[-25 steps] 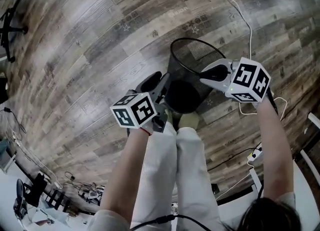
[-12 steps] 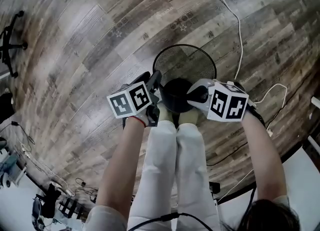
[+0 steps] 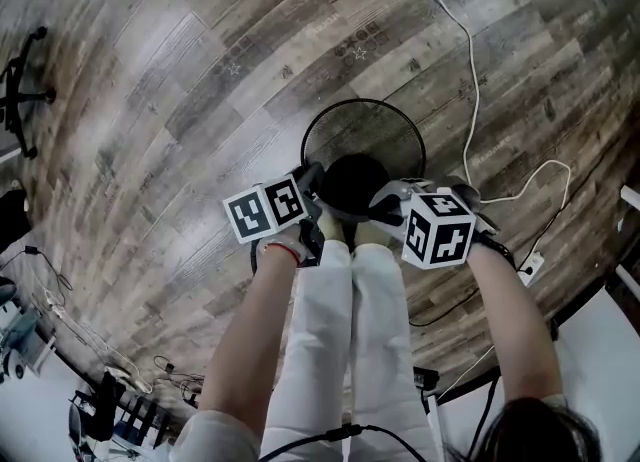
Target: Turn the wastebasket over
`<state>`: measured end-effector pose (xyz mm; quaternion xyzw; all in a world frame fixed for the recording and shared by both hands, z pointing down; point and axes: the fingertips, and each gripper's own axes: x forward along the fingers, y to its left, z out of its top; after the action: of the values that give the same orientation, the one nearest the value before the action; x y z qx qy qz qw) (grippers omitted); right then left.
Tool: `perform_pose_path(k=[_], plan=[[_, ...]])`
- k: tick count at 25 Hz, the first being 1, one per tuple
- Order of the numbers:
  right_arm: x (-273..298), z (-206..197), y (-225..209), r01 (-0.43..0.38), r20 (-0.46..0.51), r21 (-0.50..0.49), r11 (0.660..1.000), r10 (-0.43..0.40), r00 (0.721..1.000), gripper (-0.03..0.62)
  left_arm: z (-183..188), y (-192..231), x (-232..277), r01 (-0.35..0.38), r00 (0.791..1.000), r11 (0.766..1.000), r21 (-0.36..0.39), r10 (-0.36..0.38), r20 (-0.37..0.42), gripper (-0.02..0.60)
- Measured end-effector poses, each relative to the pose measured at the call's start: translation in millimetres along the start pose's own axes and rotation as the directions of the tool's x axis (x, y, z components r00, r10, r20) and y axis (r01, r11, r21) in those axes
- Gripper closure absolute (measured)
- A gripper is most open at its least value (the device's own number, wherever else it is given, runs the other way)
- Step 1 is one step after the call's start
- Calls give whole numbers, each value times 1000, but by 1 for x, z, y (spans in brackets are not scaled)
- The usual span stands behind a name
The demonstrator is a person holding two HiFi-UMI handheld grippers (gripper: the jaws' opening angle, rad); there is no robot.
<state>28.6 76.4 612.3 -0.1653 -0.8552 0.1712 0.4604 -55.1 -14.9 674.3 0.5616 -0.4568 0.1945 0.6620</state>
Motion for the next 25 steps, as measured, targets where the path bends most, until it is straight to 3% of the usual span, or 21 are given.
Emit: perform_pose_path(k=[6,13,16,25], plan=[[3,-10,-2,77,-60,-53,996,-80,995,557,8,-9,-5,56,994,998,-20,-54,95,474],[5,-28,-33,214,-158,-148,966,-237,959,557,35,-30,-4,101,978,989,111,-119,169,476],[12,-29,-42,243,-182,-178,953,-275,944,557,43,-26,-5,75,979,987,143,-100,179,483],[46,-22,-28,202,-215,-239,950,-255,943,551,23,17,-13,-4,988,991,136,-17,154,509]])
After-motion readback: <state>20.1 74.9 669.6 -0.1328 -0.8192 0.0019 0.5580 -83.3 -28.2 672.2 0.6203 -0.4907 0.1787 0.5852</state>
